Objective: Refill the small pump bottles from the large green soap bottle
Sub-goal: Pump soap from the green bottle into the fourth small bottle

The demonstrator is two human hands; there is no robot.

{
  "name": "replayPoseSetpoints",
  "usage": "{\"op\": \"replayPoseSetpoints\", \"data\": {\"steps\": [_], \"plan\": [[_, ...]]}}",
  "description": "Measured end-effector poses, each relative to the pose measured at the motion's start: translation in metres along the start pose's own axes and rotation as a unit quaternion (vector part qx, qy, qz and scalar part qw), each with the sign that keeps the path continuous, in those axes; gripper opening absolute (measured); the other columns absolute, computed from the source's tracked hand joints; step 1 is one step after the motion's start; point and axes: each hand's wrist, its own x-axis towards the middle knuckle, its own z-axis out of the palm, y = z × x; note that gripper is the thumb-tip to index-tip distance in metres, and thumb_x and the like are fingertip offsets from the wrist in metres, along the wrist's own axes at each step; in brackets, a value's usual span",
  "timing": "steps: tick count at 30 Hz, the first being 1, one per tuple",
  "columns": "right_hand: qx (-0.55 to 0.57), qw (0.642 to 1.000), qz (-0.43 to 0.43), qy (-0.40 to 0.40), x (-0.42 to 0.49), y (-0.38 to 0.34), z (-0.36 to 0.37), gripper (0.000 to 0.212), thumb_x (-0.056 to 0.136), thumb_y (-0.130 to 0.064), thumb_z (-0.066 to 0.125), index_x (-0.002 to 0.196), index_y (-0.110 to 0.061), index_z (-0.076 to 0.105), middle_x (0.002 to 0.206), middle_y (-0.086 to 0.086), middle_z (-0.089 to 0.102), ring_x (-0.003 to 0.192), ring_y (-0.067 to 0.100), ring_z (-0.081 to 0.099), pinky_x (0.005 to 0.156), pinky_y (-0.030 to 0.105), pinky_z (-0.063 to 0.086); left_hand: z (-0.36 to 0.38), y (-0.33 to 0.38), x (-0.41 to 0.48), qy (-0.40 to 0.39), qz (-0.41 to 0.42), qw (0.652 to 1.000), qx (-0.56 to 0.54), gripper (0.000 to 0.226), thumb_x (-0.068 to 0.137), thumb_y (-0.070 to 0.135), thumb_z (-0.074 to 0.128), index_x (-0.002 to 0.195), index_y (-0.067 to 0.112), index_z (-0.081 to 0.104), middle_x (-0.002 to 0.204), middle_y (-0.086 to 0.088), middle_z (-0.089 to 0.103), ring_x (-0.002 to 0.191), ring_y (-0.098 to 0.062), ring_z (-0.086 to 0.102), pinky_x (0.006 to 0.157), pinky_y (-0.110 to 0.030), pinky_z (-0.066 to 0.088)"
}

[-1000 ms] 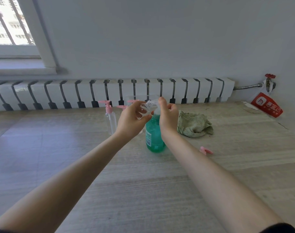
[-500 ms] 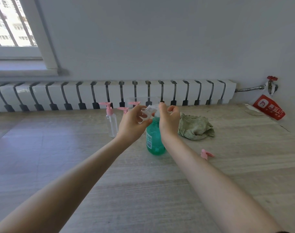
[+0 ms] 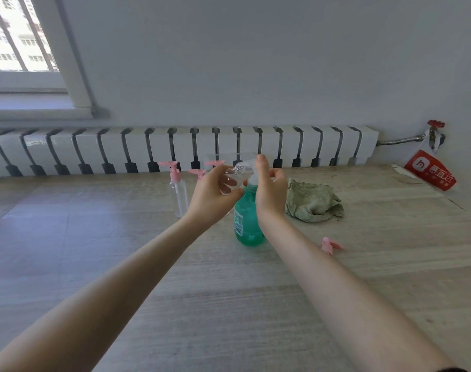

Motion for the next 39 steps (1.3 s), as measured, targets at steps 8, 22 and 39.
{"op": "replayPoseSetpoints", "data": {"steps": [8, 22, 39], "plan": [[0.004, 1.0, 0.011, -0.009, 0.0003, -0.0024, -0.0008, 0.046, 0.082, -0.062, 0.052, 0.09, -0.017, 0.047, 0.075, -0.007, 0.048, 0.073, 0.011, 0.05, 0.083, 0.041, 0.046, -0.0012, -0.0008, 0.0031, -0.004, 0.025, 0.999, 0.023, 0.05, 0.079, 0.005, 0.07, 0.125, 0.011, 0.052, 0.092, 0.01, 0.057, 0.088, -0.011, 0.059, 0.08, -0.022, 0.052], [0.026, 1.0, -0.008, 0.0, -0.0023, -0.0048, -0.0016, 0.026, 0.083, -0.036, 0.056, 0.087, -0.019, 0.037, 0.067, -0.008, 0.037, 0.06, 0.011, 0.04, 0.066, 0.035, 0.039, 0.0013, -0.0058, 0.0022, 0.009, 0.02, 0.999, 0.039, 0.047, 0.08, 0.007, 0.071, 0.124, 0.016, 0.054, 0.095, 0.009, 0.059, 0.087, -0.011, 0.057, 0.082, -0.032, 0.053], [0.014, 1.0, 0.001, -0.019, 0.001, -0.0015, -0.0021, 0.05, 0.083, -0.064, 0.051, 0.085, -0.015, 0.046, 0.072, -0.004, 0.045, 0.069, 0.011, 0.046, 0.073, 0.033, 0.04, 0.0025, -0.0019, 0.0037, 0.009, 0.021, 1.0, 0.007, 0.047, 0.081, 0.004, 0.069, 0.124, 0.013, 0.052, 0.098, 0.006, 0.058, 0.093, -0.014, 0.058, 0.083, -0.026, 0.051]]}}
